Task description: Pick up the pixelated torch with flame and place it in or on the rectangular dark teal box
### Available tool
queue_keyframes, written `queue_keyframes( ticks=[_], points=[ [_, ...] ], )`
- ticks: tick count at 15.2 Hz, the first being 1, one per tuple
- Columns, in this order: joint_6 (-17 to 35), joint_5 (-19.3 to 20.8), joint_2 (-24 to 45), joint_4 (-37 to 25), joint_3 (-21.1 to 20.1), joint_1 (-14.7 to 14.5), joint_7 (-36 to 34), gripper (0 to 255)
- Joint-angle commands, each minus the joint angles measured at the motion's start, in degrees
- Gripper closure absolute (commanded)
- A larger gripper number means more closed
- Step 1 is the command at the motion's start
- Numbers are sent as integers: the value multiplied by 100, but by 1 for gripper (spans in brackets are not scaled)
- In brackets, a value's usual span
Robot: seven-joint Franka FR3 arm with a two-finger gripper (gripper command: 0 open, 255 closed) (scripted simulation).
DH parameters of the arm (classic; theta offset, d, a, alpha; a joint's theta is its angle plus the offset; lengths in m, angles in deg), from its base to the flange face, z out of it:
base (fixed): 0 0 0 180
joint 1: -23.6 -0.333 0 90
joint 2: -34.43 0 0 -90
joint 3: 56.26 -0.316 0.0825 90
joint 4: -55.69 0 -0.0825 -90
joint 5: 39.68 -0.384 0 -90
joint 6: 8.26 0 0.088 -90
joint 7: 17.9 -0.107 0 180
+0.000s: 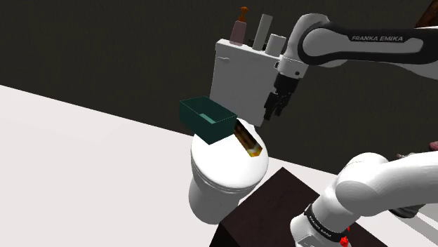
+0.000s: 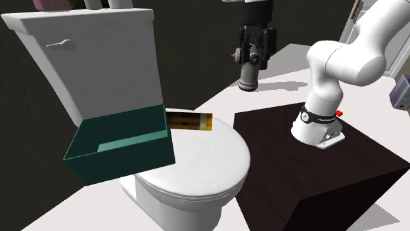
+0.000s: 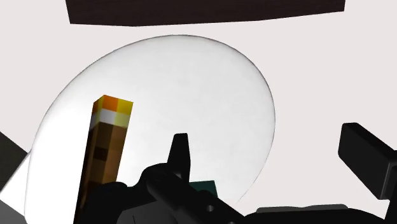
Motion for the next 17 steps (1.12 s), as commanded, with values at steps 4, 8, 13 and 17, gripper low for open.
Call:
queue_keyframes(
  ticks=[4,8,13,17],
  points=[
    [945,180,745,151,235,176,256,0],
    [1668,275,1455,129,423,299,449,0],
    [2498,309,2445,-76,653,428,703,0],
    [3071,243,3286,-378,820,519,934,0]
  ],
)
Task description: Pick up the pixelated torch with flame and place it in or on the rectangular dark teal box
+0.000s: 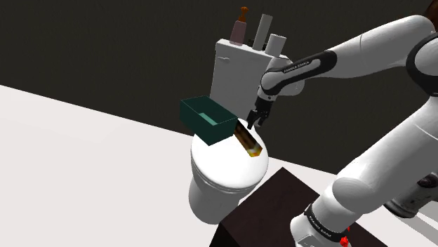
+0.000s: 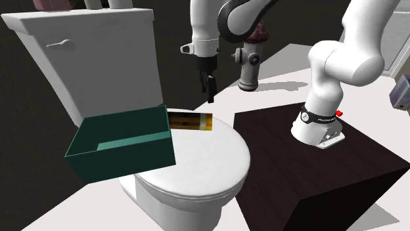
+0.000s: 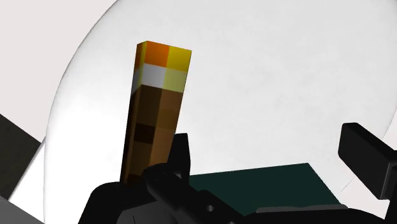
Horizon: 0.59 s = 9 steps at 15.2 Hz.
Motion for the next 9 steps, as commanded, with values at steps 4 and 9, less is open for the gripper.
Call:
queue_keyframes(
  ticks=[4,9],
  points=[
    [630,-181,1103,-516,168,125,323,0],
    [1062,-458,2183,-1193,234,318,663,0]
  ],
)
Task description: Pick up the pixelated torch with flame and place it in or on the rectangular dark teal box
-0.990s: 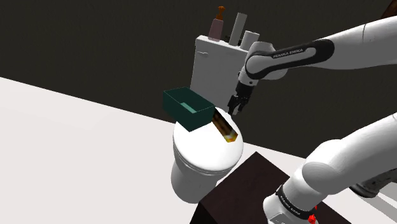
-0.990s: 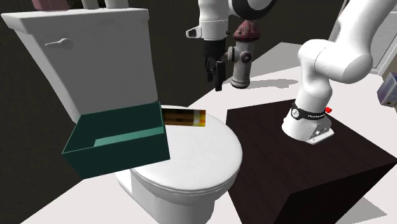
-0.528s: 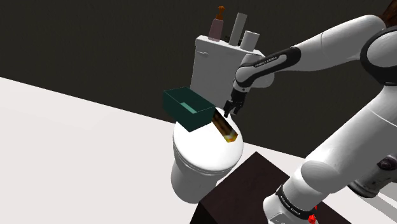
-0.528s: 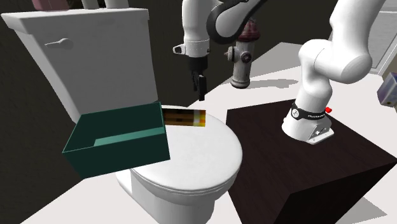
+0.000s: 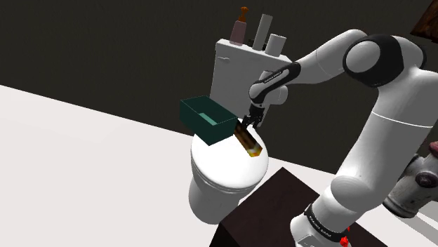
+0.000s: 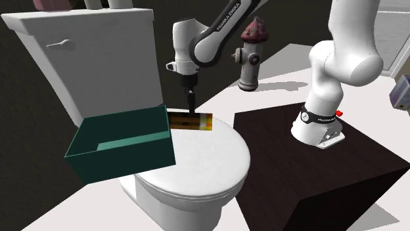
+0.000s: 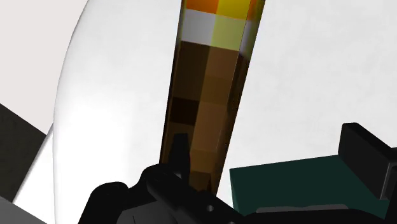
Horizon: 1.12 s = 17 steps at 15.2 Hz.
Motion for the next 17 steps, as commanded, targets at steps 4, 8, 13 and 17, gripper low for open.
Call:
queue_keyframes(
  ticks=[4,8,13,17],
  points=[
    [309,-275,1078,-803,-8,261,311,0],
    [465,-359,1416,-992,-49,342,386,0],
    [780,-465,1773,-1031,-129,397,459,0],
    [780,-465,1773,-1031,-130,397,459,0]
  ],
)
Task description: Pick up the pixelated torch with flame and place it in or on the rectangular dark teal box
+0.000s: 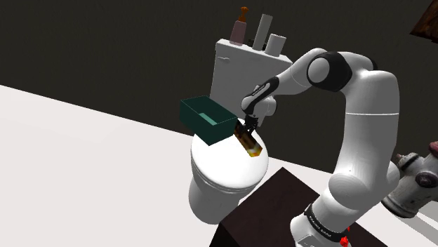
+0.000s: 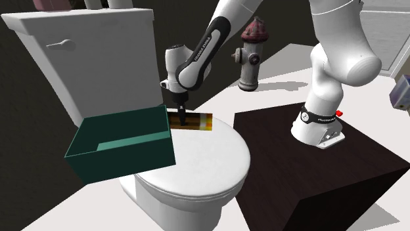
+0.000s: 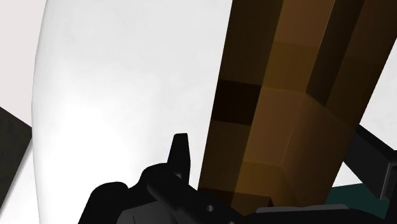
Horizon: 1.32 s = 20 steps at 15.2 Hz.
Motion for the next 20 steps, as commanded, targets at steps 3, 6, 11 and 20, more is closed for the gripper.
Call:
queue_keyframes(
  ticks=[3,6,11,20],
  points=[
    [7,-2,4,2,-1,0,0,0],
    [6,-1,3,2,-1,0,0,255],
    [6,-2,7,-3,-2,2,2,255],
    [-330,113,-384,49,86,-64,-83,255]
  ],
)
